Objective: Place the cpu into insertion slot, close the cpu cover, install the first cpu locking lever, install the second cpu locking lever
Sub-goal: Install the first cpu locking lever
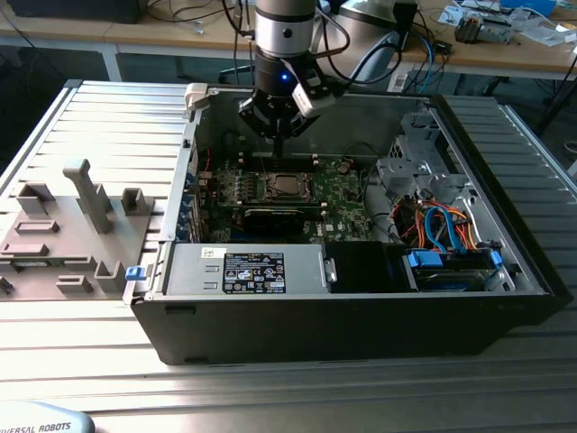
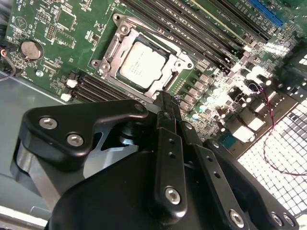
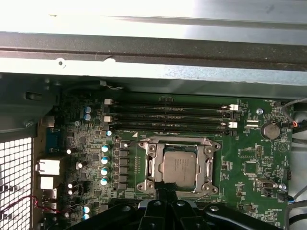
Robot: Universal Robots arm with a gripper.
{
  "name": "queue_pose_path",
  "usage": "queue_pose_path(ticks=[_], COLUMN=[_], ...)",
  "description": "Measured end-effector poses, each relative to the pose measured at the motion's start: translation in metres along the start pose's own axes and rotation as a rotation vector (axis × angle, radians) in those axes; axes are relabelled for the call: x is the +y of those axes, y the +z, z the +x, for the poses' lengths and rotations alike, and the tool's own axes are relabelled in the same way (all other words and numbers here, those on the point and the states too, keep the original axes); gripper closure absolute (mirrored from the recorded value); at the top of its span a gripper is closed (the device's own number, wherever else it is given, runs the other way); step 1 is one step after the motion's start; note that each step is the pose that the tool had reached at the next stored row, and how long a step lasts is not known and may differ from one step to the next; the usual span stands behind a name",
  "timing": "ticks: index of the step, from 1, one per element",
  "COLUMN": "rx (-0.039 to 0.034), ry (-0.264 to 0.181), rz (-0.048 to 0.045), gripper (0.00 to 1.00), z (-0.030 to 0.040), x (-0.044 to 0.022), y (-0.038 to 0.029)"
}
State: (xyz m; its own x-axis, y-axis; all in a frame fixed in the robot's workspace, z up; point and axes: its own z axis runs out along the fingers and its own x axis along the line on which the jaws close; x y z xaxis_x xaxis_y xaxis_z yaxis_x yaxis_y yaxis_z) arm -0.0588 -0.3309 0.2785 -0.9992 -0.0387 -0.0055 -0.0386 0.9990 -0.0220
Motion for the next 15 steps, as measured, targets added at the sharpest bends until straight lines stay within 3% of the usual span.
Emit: queue_pose_path(ticks=[6,11,15], rx=[0.0002,0.0000,0.0000], ry=[0.000,0.000,0.000], rz=[0.0002,0.0001,0.0001], gripper=[0.89,0.89,0.89], z=[0.0019,0.0020,0.0035], x=[0.0003,0.0084,0.0093], y=[-0.0001,-0.0002,-0.0002])
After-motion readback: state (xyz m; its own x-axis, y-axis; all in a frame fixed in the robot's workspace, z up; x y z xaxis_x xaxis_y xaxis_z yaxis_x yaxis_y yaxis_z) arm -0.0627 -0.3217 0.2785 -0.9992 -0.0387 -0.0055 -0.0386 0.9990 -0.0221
